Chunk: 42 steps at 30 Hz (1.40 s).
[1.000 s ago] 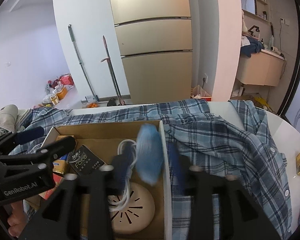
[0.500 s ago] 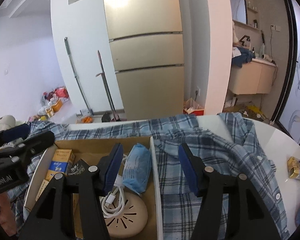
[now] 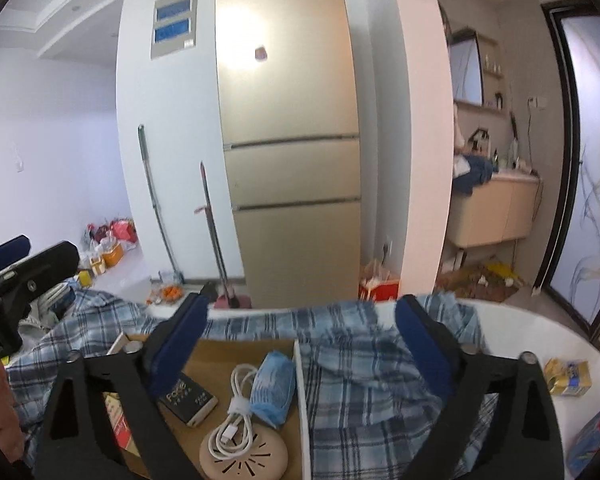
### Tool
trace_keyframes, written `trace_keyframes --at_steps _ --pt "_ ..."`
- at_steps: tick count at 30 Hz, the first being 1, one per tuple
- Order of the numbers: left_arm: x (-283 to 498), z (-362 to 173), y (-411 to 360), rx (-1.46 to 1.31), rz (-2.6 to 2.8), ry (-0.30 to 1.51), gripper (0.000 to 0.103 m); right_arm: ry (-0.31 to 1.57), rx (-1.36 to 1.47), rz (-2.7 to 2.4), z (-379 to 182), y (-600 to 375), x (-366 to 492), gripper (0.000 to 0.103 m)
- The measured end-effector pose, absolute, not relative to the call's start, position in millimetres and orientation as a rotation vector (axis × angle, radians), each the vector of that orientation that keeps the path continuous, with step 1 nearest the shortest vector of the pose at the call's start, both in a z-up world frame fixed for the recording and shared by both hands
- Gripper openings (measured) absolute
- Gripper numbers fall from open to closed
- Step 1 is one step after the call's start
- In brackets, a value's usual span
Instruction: Organize soft objects
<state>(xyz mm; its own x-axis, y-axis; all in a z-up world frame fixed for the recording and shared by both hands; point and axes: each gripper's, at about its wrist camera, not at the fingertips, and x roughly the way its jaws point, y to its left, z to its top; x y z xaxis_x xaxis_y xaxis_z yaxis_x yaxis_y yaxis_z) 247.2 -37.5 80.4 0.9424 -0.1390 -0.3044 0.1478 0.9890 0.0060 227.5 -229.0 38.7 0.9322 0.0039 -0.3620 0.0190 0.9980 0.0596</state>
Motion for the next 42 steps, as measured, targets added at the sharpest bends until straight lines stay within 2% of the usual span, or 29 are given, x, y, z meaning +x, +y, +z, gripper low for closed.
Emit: trace_keyframes --at_steps 2,15,27,35,42 --pt "239 88 -36 0.031 -0.147 0.274 0.103 0.346 0.060 -0.012 45 -229 223 0.103" --pt "184 135 -27 -0.009 -0.162 0.168 0.103 0.190 0.085 0.011 94 -233 177 0.103" --pt "65 181 4 -0.020 -0.148 -0.008 0.103 0.071 0.113 0.060 140 -224 92 0.103" --pt "1 169 31 -0.019 -0.126 -0.021 0.103 0.042 0.114 0.098 136 -220 45 0.103" --pt "-25 131 38 -0.003 -0.132 0.004 0.103 0.070 0.113 0.117 104 -211 31 0.103"
